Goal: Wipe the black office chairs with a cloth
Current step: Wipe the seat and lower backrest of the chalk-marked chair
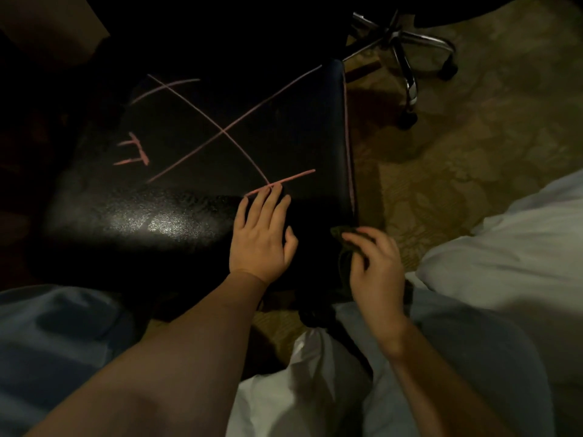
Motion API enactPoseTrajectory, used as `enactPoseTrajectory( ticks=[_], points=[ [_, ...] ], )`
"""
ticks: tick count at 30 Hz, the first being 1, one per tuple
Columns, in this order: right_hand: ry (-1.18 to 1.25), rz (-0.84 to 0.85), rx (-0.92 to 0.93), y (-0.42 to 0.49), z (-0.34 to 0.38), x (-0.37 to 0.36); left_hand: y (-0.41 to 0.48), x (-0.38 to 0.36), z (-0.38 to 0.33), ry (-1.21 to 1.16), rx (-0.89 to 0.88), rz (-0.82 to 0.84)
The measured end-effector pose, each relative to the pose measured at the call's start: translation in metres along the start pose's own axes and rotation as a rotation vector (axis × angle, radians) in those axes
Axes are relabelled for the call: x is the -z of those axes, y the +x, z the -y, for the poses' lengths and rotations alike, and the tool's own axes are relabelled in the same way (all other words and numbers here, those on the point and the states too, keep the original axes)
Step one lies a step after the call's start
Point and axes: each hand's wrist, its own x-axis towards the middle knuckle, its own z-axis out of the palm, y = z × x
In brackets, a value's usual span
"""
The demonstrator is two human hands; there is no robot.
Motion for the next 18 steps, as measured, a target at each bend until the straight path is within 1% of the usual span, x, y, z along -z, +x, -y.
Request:
enactPoseTrajectory(
  ticks=[3,5,8,12,15,18],
  points=[
    [0.020,-0.030,-0.067,0.031,-0.002,-0.009,0.000,-0.001,0.000,0.007,-0.001,-0.009],
    [0.040,-0.013,-0.108,0.046,-0.001,-0.011,0.000,-0.001,0.000,0.019,0.000,-0.007],
    [0.032,0.040,-0.113,0.051,0.000,-0.007,0.000,-0.002,-0.001,0.024,0.003,-0.006],
    [-0.011,0.144,-0.099,0.026,0.001,0.010,-0.001,-0.002,0.001,0.026,-0.001,0.005],
    [-0.018,0.247,-0.159,-0.006,0.005,0.024,-0.001,-0.001,0.003,0.020,-0.007,0.008],
    [-0.052,0.314,-0.215,-0.034,0.011,0.025,-0.003,0.000,0.004,0.019,-0.015,0.014]
  ],
)
